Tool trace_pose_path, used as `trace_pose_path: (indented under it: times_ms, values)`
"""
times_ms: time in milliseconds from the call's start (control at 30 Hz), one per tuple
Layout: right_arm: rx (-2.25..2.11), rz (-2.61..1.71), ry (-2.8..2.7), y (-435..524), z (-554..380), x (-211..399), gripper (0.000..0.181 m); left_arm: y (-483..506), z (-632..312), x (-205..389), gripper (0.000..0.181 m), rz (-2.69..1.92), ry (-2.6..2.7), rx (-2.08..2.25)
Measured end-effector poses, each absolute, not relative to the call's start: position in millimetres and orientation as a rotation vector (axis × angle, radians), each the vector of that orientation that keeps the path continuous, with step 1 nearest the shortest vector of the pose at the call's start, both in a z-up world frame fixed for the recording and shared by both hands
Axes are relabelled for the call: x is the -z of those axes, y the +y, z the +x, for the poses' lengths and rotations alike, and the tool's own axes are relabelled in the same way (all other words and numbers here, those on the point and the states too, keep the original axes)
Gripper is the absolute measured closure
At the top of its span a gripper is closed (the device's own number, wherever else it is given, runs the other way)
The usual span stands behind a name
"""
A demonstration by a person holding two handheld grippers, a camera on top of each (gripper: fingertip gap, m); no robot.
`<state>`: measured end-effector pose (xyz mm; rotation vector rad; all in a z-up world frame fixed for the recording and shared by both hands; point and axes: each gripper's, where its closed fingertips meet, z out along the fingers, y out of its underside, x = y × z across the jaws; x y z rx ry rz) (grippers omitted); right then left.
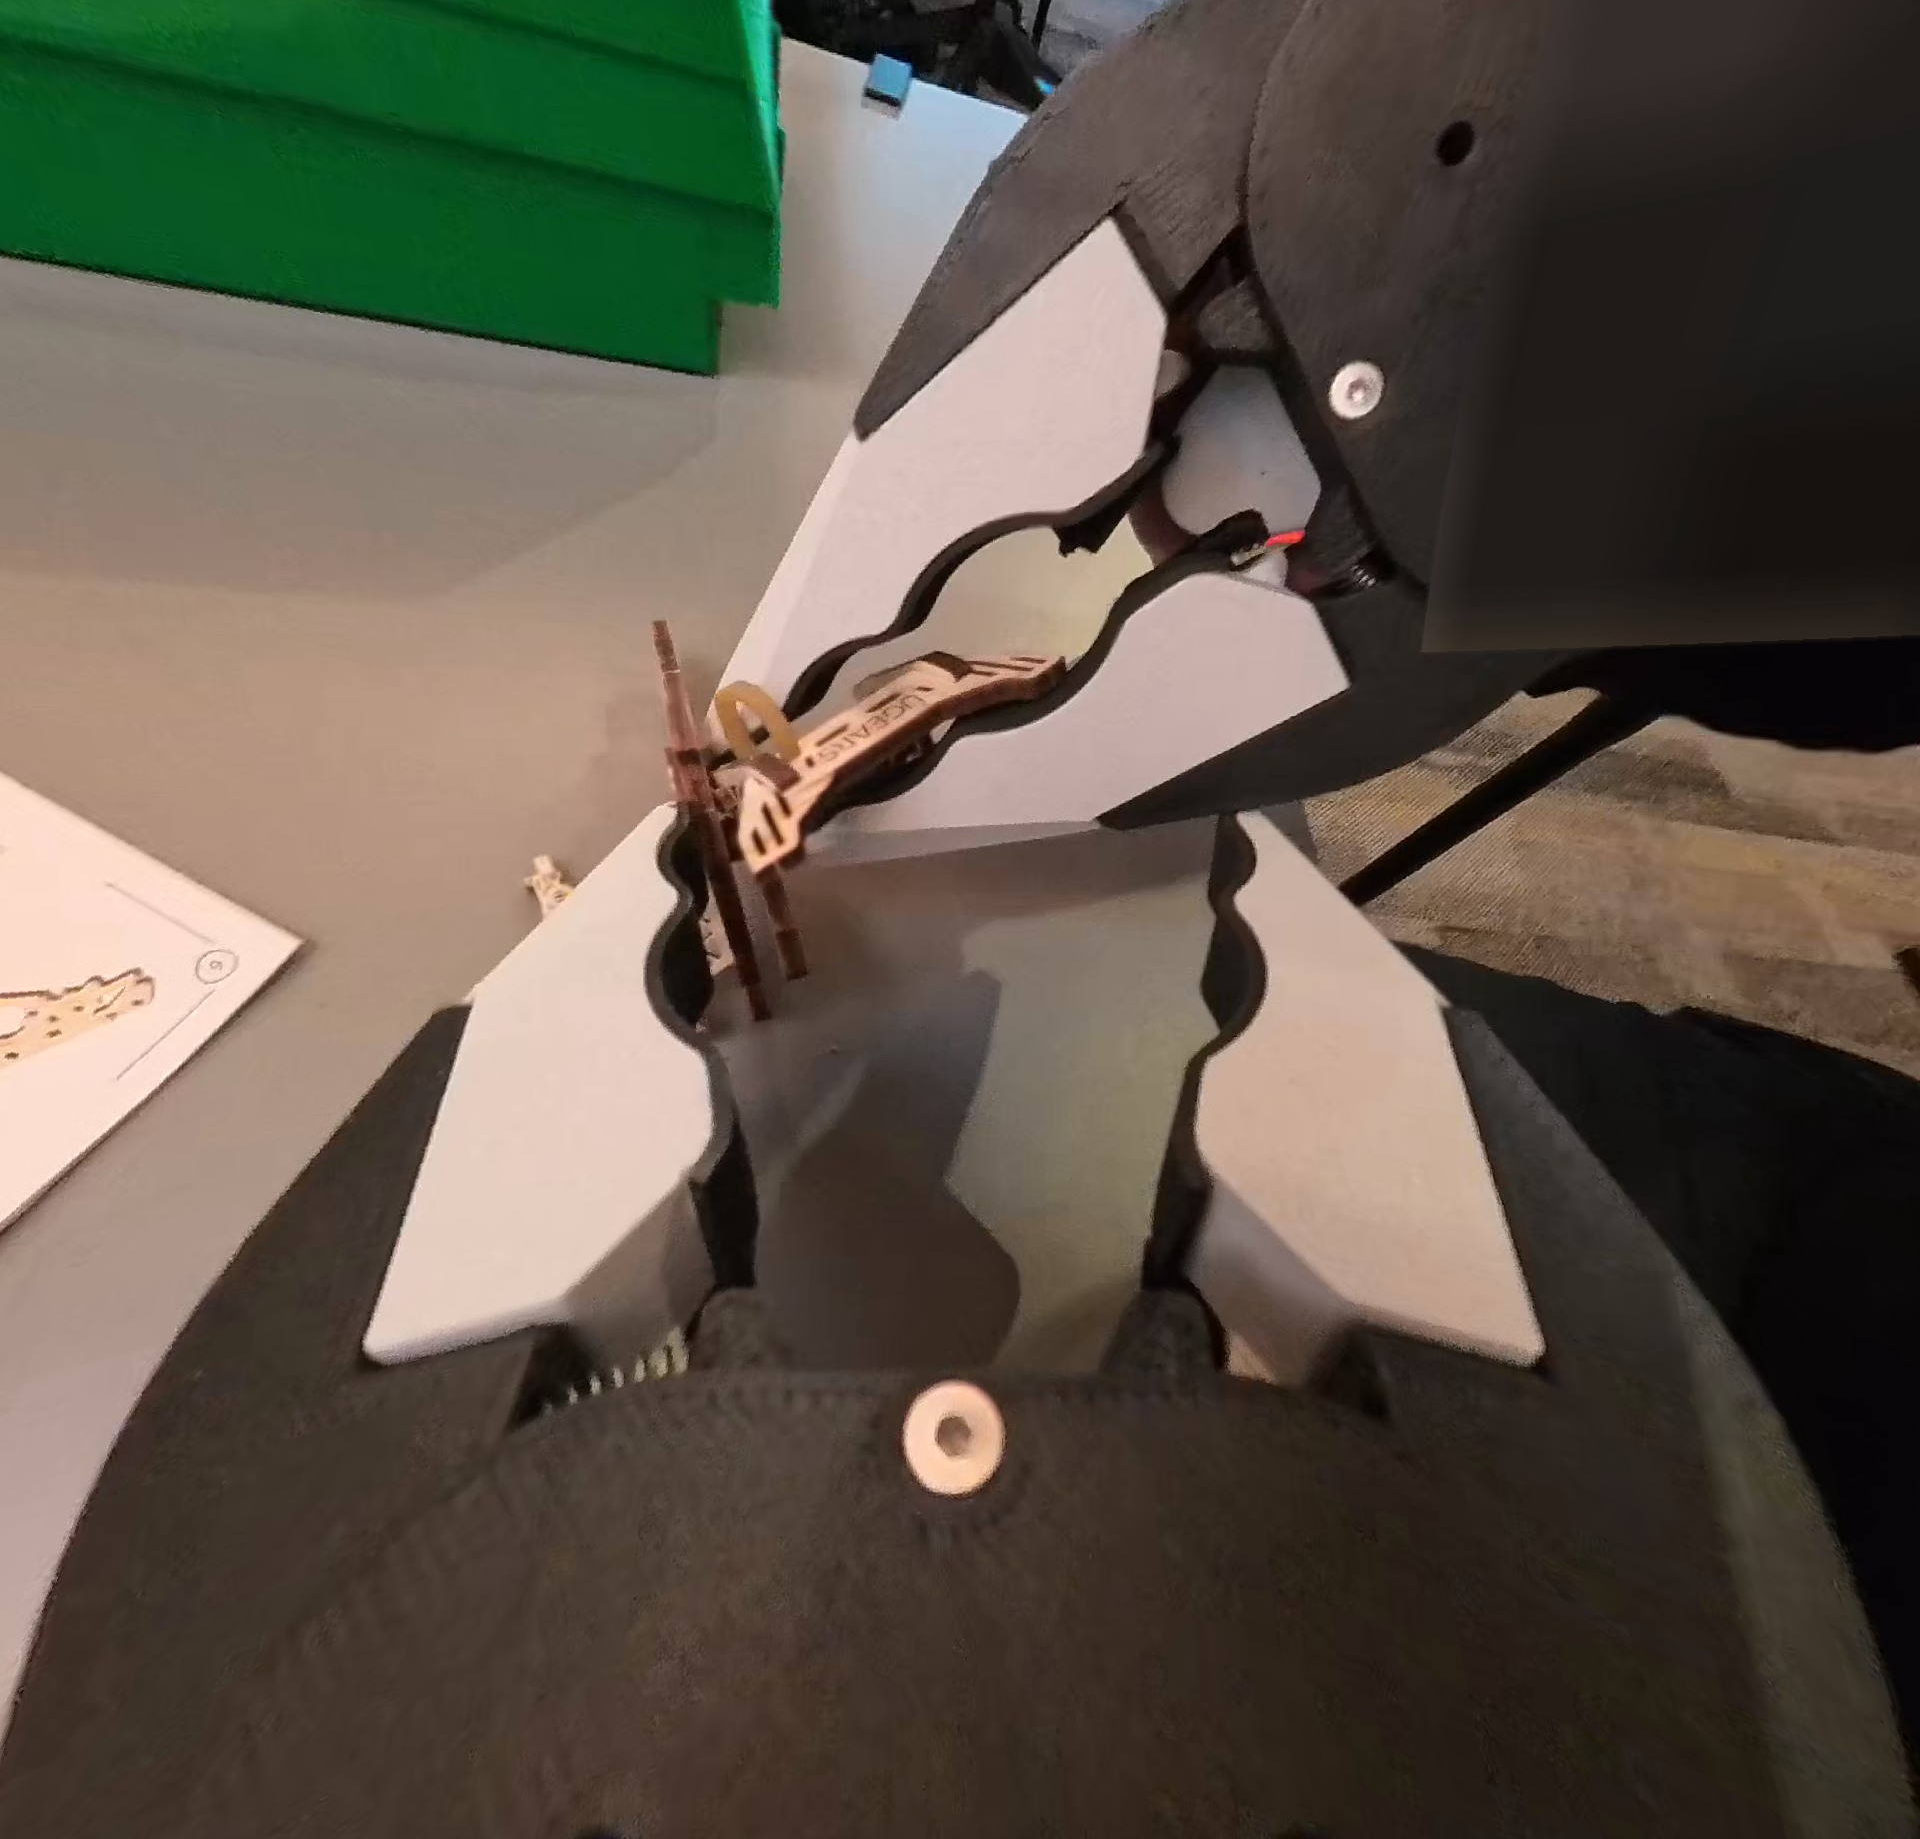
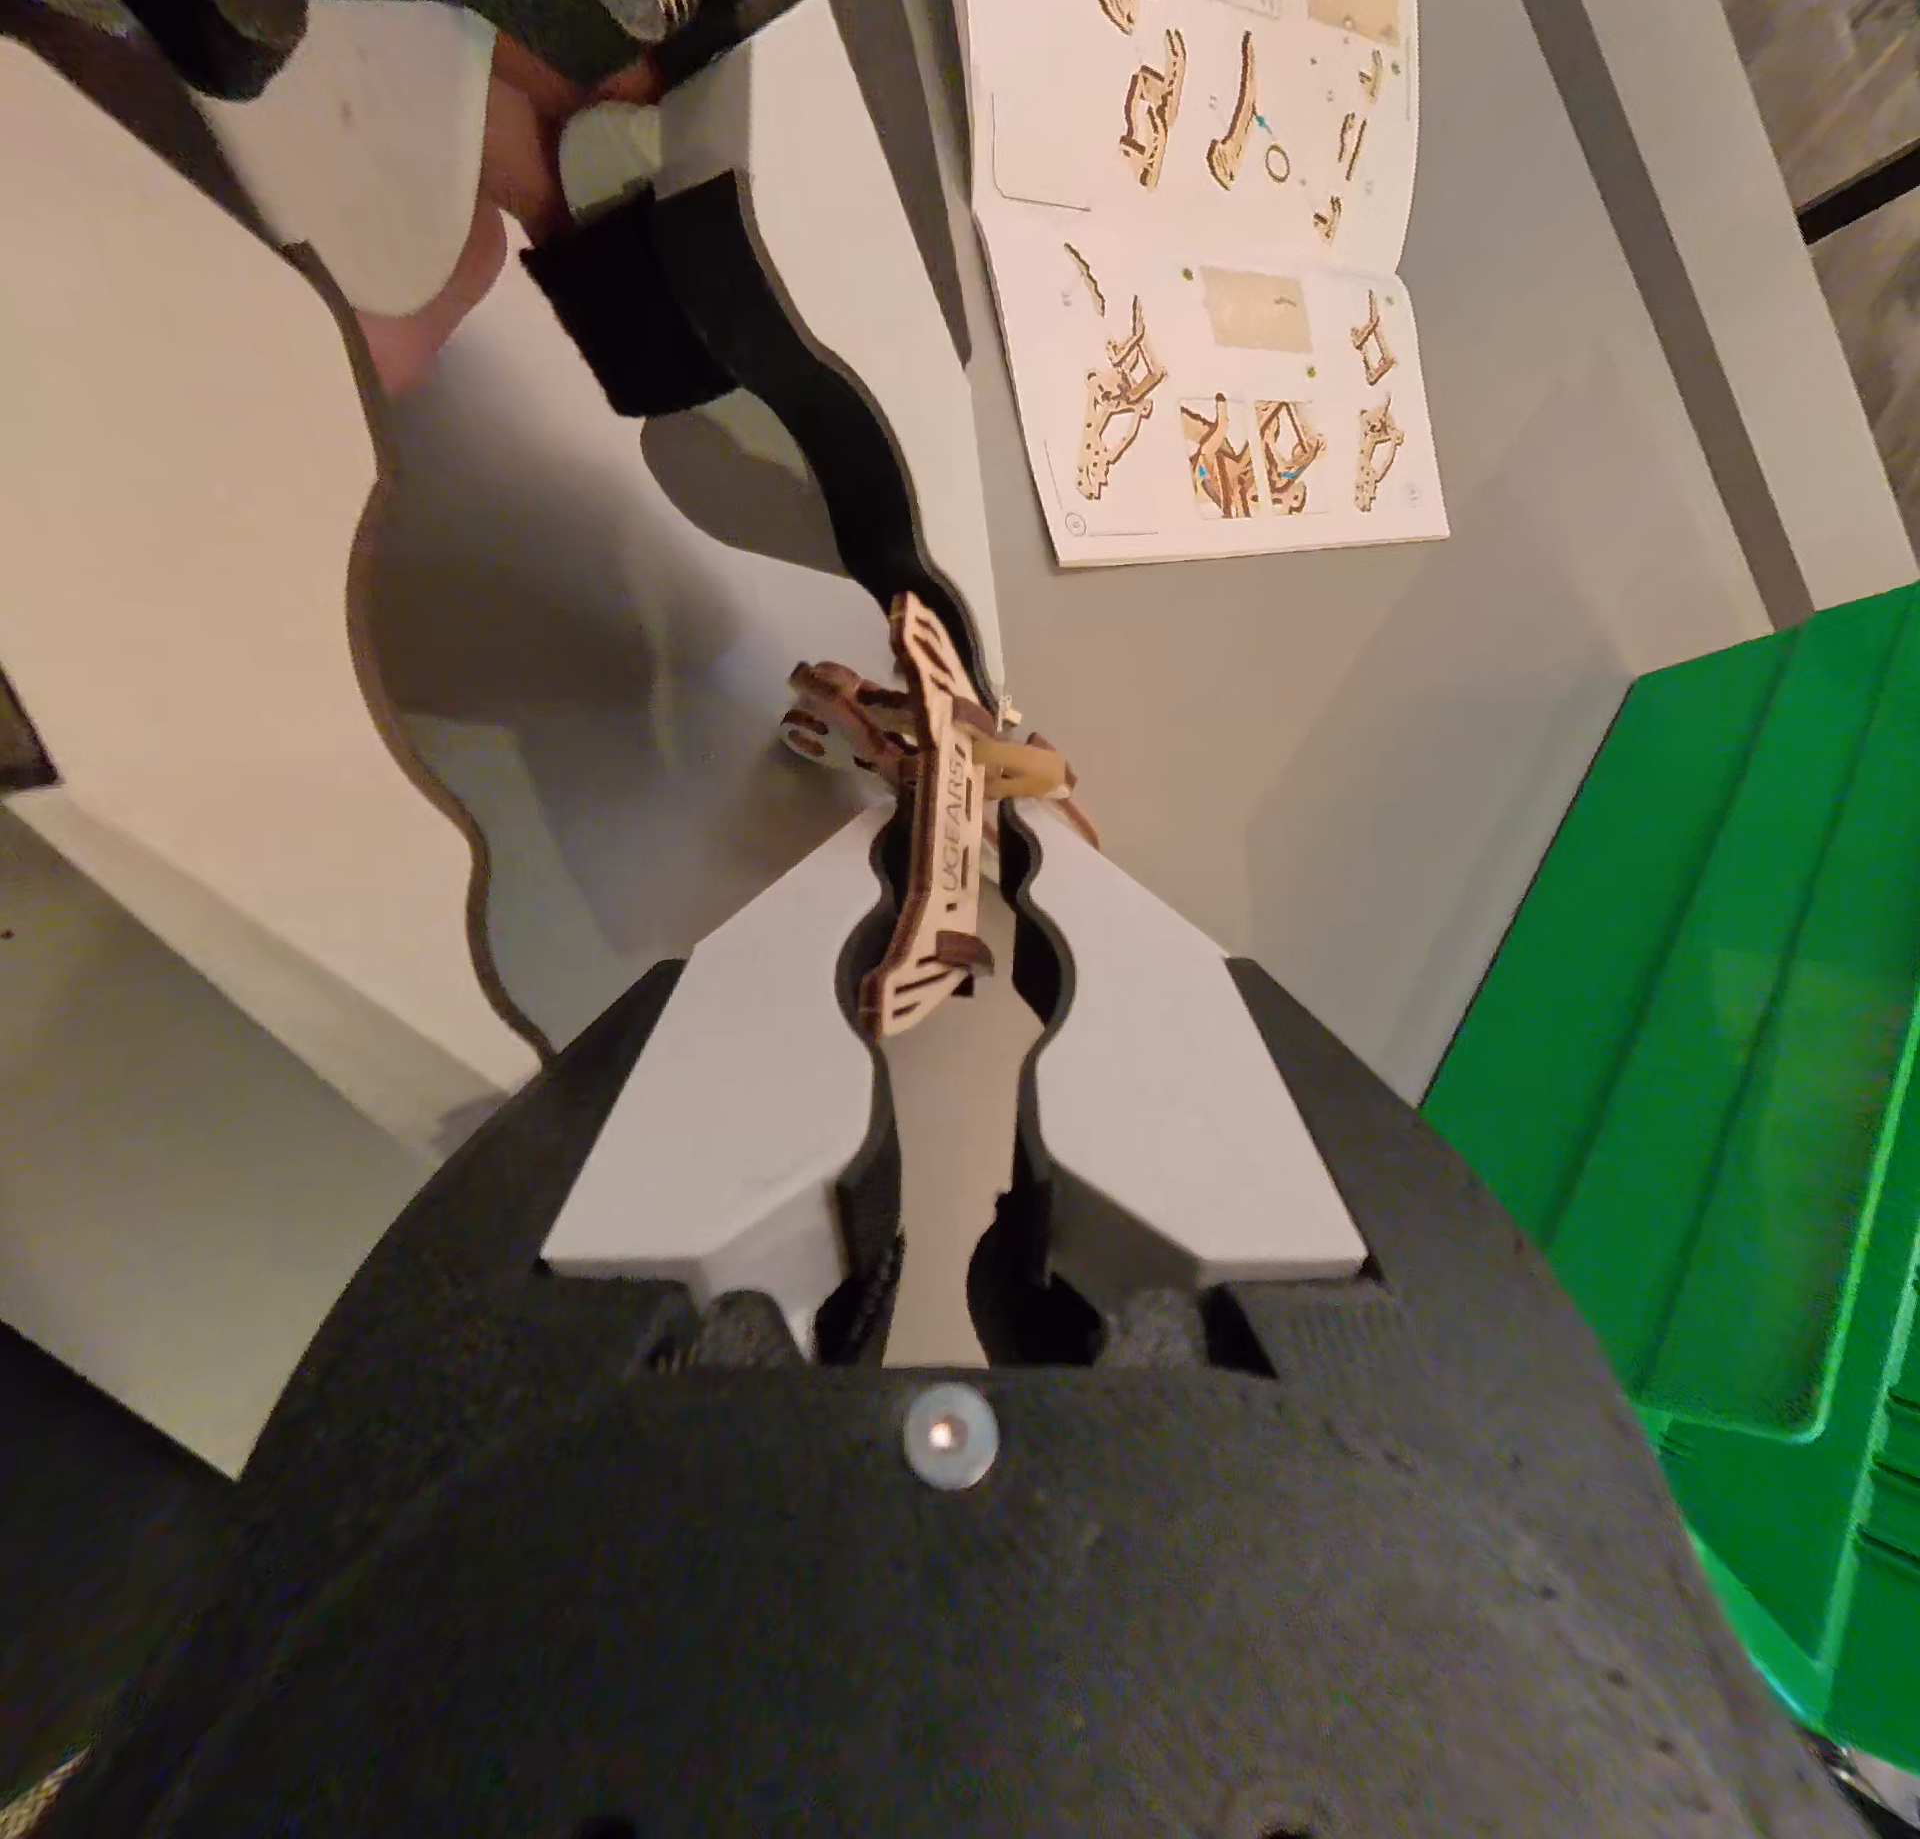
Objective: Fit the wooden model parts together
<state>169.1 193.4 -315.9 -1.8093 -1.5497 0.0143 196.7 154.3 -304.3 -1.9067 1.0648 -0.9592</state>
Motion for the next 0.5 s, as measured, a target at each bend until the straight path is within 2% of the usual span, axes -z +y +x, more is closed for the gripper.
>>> trace_pose_path:
  times_ms: [500]
  values:
    - [-0.119,-1.941,-1.565,198,153,315,0.169,159,181,291,0.08,-1.915,0.913,1.291]
